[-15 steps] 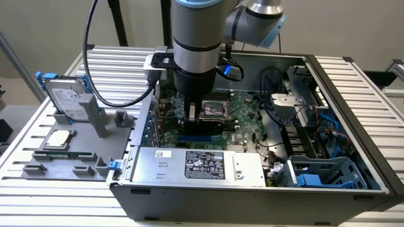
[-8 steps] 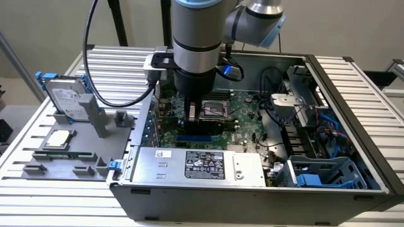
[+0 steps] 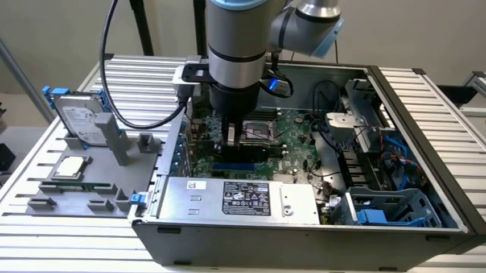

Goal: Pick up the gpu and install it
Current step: 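Insert the gpu into the slot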

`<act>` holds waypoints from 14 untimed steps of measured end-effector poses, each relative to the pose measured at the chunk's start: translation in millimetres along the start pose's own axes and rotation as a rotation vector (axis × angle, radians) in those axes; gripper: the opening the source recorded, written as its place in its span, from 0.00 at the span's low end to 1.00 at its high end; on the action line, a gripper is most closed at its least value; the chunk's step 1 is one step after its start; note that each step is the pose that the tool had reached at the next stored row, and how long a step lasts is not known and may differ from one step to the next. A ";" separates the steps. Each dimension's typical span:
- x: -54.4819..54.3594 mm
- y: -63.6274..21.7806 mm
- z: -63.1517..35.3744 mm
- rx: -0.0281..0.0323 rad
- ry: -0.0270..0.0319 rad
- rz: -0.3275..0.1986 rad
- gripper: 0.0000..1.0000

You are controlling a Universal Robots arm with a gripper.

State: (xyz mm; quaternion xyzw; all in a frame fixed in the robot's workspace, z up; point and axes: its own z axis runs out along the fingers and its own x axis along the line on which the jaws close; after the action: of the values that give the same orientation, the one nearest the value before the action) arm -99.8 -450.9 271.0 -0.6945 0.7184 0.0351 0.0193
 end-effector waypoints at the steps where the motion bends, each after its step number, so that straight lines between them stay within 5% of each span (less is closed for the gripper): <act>1: 0.0 0.0 0.0 0.0000 0.0000 0.000 0.00; 14: 0.0 0.0 0.0 0.0000 0.0001 0.001 0.00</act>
State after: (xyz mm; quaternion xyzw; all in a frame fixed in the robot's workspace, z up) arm -99.8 -450.9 271.0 -0.6941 0.7187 0.0351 0.0192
